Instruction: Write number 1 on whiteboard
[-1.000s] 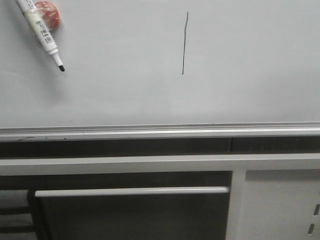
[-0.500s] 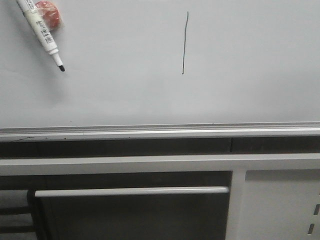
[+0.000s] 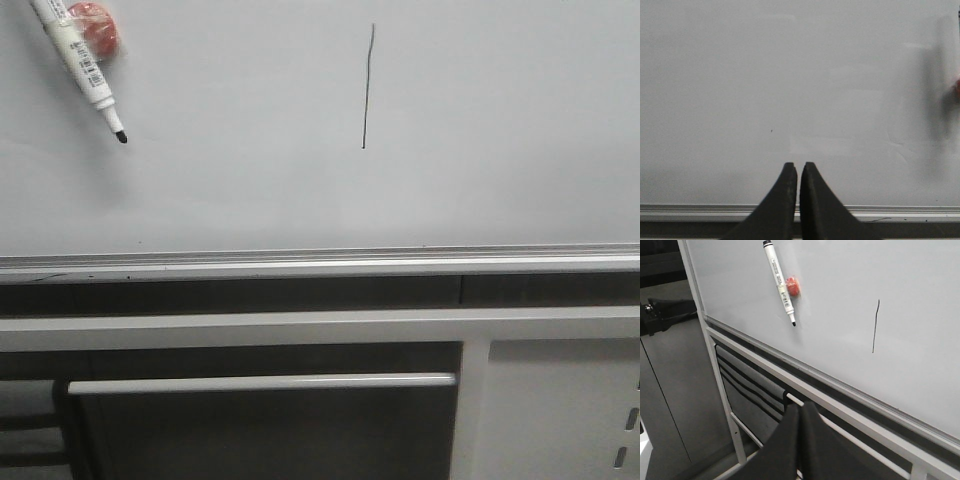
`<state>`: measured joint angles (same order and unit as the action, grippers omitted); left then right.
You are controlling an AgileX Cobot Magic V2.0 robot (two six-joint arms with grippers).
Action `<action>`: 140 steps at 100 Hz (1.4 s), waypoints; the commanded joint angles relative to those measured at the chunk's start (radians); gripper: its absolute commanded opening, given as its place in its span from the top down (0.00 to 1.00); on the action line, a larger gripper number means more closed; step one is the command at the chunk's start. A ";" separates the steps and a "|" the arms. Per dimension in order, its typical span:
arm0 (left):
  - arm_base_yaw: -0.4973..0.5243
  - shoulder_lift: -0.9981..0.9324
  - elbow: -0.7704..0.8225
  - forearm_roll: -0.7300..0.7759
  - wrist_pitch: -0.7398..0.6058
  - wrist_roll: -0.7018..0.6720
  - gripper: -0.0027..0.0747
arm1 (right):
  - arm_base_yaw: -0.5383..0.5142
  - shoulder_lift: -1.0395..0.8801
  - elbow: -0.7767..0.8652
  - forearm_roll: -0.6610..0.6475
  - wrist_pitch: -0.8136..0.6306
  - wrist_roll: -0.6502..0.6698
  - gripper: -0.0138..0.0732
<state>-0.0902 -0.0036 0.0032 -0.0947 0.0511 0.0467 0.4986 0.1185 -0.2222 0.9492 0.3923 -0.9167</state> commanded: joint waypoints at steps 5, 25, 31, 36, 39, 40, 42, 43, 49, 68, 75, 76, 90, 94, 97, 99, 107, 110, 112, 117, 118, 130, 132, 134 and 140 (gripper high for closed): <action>0.001 -0.023 0.042 -0.012 -0.069 -0.012 0.99 | -0.003 0.009 -0.026 0.026 -0.043 -0.003 0.89; 0.001 -0.023 0.042 -0.012 -0.069 -0.012 0.99 | -0.003 0.009 -0.026 0.026 -0.043 -0.003 0.89; 0.001 -0.023 0.042 -0.012 -0.069 -0.012 0.99 | -0.003 0.009 -0.026 0.026 -0.043 -0.003 0.89; 0.001 -0.023 0.042 -0.012 -0.069 -0.012 0.99 | -0.003 0.009 -0.026 0.026 -0.043 -0.003 0.89; 0.001 -0.023 0.042 -0.012 -0.069 -0.012 0.99 | -0.003 0.009 -0.026 0.026 -0.043 -0.003 0.89; 0.001 -0.023 0.042 -0.012 -0.069 -0.012 0.99 | -0.003 0.009 -0.026 0.026 -0.043 -0.003 0.89; 0.001 -0.023 0.042 -0.012 -0.069 -0.012 0.99 | -0.003 0.009 -0.026 0.026 -0.043 -0.003 0.89; 0.001 -0.023 0.042 -0.012 -0.069 -0.012 0.99 | -0.003 0.009 -0.026 0.026 -0.043 -0.003 0.89; 0.001 -0.023 0.042 -0.012 -0.069 -0.012 0.99 | -0.003 0.009 -0.026 0.026 -0.043 -0.003 0.89; 0.001 -0.023 0.042 -0.012 -0.069 -0.012 0.99 | -0.003 0.009 -0.026 0.026 -0.045 -0.003 0.89; 0.001 -0.023 0.042 -0.012 -0.069 -0.012 0.99 | -0.003 0.009 -0.026 0.022 -0.058 -0.003 0.89; 0.001 -0.023 0.042 -0.012 -0.069 -0.012 0.99 | -0.003 0.009 -0.026 0.018 -0.065 -0.003 0.89; 0.001 -0.023 0.042 -0.012 -0.069 -0.012 0.99 | -0.020 0.011 -0.020 -0.153 -0.204 0.148 0.89; 0.001 -0.023 0.042 -0.012 -0.069 -0.012 0.99 | -0.042 0.012 -0.018 -0.279 -0.239 0.277 0.89; 0.001 -0.023 0.042 -0.012 -0.069 -0.012 0.99 | -0.068 0.012 -0.014 -0.416 -0.270 0.415 0.89; 0.001 -0.023 0.042 -0.012 -0.069 -0.012 0.99 | -0.086 0.012 -0.009 -0.495 -0.285 0.491 0.89; 0.001 -0.023 0.042 -0.012 -0.069 -0.012 0.99 | -0.170 0.012 0.013 -0.703 -0.314 0.704 0.89; 0.001 -0.023 0.042 -0.012 -0.069 -0.012 0.99 | -0.206 0.012 0.020 -0.740 -0.312 0.748 0.89; 0.001 -0.023 0.042 -0.012 -0.069 -0.012 0.99 | -0.234 0.012 0.027 -0.758 -0.309 0.771 0.89; 0.001 -0.023 0.042 -0.012 -0.069 -0.012 0.99 | -0.300 0.012 0.045 -0.770 -0.309 0.795 0.89; 0.001 -0.023 0.042 -0.012 -0.069 -0.012 0.99 | -0.318 0.012 0.051 -0.773 -0.311 0.796 0.89; 0.001 -0.023 0.042 -0.012 -0.069 -0.012 0.99 | -0.435 -0.013 0.100 -0.840 -0.326 0.809 0.89; 0.001 -0.023 0.042 -0.012 -0.069 -0.012 0.99 | -0.448 -0.029 0.109 -0.858 -0.326 0.815 0.89; 0.001 -0.023 0.042 -0.012 -0.069 -0.012 0.99 | -0.455 -0.038 0.115 -0.878 -0.330 0.822 0.89; 0.001 -0.023 0.042 -0.012 -0.069 -0.012 0.99 | -0.483 -0.073 0.147 -0.925 -0.335 0.881 0.89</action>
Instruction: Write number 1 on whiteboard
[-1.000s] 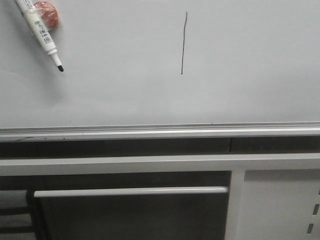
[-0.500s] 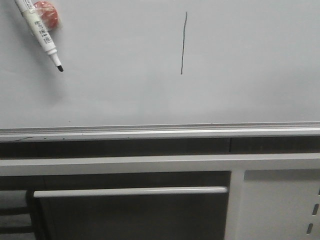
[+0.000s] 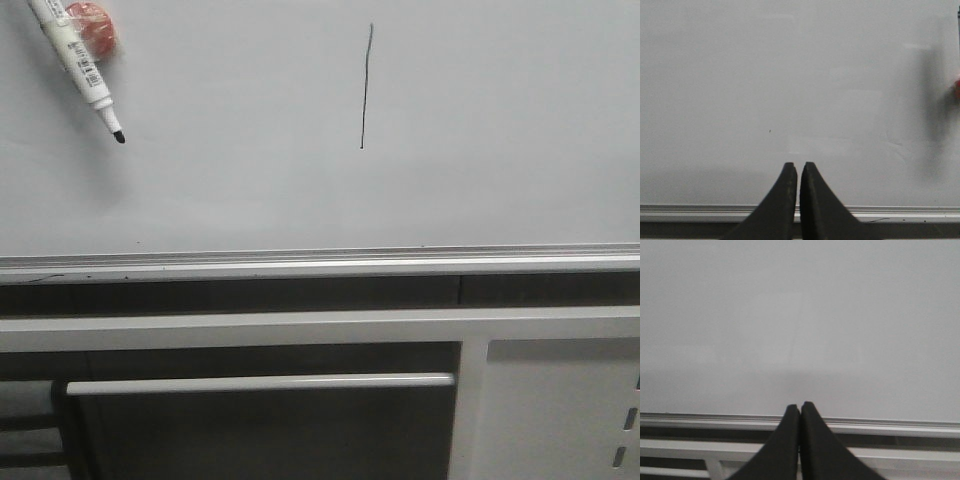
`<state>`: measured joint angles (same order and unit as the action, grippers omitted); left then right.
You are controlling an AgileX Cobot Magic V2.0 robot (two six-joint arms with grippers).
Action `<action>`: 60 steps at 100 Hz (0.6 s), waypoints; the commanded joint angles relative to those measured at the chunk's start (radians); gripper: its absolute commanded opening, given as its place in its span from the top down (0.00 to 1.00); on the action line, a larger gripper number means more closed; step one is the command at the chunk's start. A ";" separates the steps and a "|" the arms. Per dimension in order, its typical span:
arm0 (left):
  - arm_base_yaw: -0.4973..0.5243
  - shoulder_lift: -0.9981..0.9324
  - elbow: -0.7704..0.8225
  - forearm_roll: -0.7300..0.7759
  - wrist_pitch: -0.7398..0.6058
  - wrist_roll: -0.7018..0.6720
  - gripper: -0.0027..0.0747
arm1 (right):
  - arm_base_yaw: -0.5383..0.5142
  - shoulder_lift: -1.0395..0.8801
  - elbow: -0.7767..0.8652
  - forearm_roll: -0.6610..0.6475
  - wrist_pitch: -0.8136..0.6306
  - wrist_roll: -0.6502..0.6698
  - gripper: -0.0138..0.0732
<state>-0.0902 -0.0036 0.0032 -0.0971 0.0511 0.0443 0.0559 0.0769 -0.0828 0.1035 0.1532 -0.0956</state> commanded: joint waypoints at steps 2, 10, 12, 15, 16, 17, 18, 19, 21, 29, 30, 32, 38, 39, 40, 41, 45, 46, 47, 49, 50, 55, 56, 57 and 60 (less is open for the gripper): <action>0.001 -0.023 0.042 -0.010 -0.069 -0.010 0.99 | -0.047 -0.038 0.020 -0.091 -0.099 0.078 0.89; 0.001 -0.023 0.042 -0.010 -0.069 -0.010 0.99 | -0.054 -0.071 0.075 -0.093 -0.105 0.111 0.89; 0.001 -0.023 0.042 -0.010 -0.069 -0.010 0.99 | -0.054 -0.078 0.091 -0.093 -0.112 0.115 0.89; 0.001 -0.023 0.042 -0.010 -0.069 -0.010 0.99 | -0.054 -0.089 0.114 -0.093 -0.130 0.119 0.89; 0.001 -0.023 0.042 -0.010 -0.069 -0.010 0.99 | -0.054 -0.091 0.123 -0.093 -0.134 0.119 0.89; 0.001 -0.023 0.042 -0.010 -0.069 -0.010 0.99 | -0.054 -0.098 0.124 -0.093 -0.132 0.119 0.89; 0.001 -0.023 0.042 -0.010 -0.069 -0.010 0.99 | -0.054 -0.101 0.121 -0.093 -0.106 0.119 0.89; 0.001 -0.023 0.042 -0.010 -0.069 -0.010 0.99 | -0.054 -0.106 0.121 -0.093 -0.089 0.119 0.89; 0.001 -0.023 0.042 -0.010 -0.069 -0.010 0.99 | -0.056 -0.106 0.119 -0.095 -0.070 0.119 0.89; 0.001 -0.021 0.042 -0.010 -0.069 -0.010 0.99 | -0.054 -0.104 0.119 -0.104 -0.065 0.119 0.89; 0.001 -0.021 0.042 -0.010 -0.069 -0.010 0.99 | -0.054 -0.104 0.119 -0.104 -0.063 0.119 0.89; 0.001 -0.021 0.042 -0.010 -0.069 -0.010 0.99 | -0.054 -0.104 0.119 -0.104 -0.062 0.119 0.89; 0.001 -0.021 0.042 -0.010 -0.069 -0.010 0.99 | -0.054 -0.104 0.119 -0.104 -0.060 0.119 0.89; 0.001 -0.021 0.042 -0.010 -0.069 -0.010 0.99 | -0.054 -0.104 0.119 -0.104 -0.060 0.119 0.89; 0.001 -0.021 0.042 -0.010 -0.069 -0.010 0.99 | -0.054 -0.104 0.119 -0.104 -0.060 0.119 0.89; 0.001 -0.021 0.042 -0.010 -0.069 -0.010 0.99 | -0.054 -0.104 0.119 -0.104 -0.060 0.119 0.89; 0.001 -0.021 0.042 -0.010 -0.069 -0.010 0.99 | -0.054 -0.104 0.119 -0.104 -0.060 0.119 0.89; 0.001 -0.021 0.042 -0.010 -0.069 -0.010 0.99 | -0.054 -0.104 0.119 -0.104 -0.060 0.117 0.89; 0.001 -0.021 0.042 -0.010 -0.069 -0.010 0.99 | -0.054 -0.104 0.119 -0.104 -0.060 0.117 0.89; 0.001 -0.021 0.042 -0.010 -0.069 -0.010 0.99 | -0.054 -0.104 0.119 -0.110 -0.060 0.117 0.89; 0.001 -0.021 0.042 -0.010 -0.069 -0.010 0.99 | -0.054 -0.104 0.119 -0.110 -0.062 0.117 0.89; 0.001 -0.021 0.042 -0.010 -0.069 -0.010 0.99 | -0.054 -0.104 0.119 -0.112 -0.066 0.117 0.89; 0.001 -0.021 0.042 -0.010 -0.069 -0.010 0.99 | -0.054 -0.104 0.119 -0.112 -0.066 0.117 0.89; 0.001 -0.021 0.042 -0.010 -0.069 -0.010 0.99 | -0.054 -0.104 0.119 -0.112 -0.066 0.117 0.89; 0.001 -0.021 0.042 -0.010 -0.069 -0.010 0.99 | -0.054 -0.104 0.119 -0.112 -0.066 0.117 0.89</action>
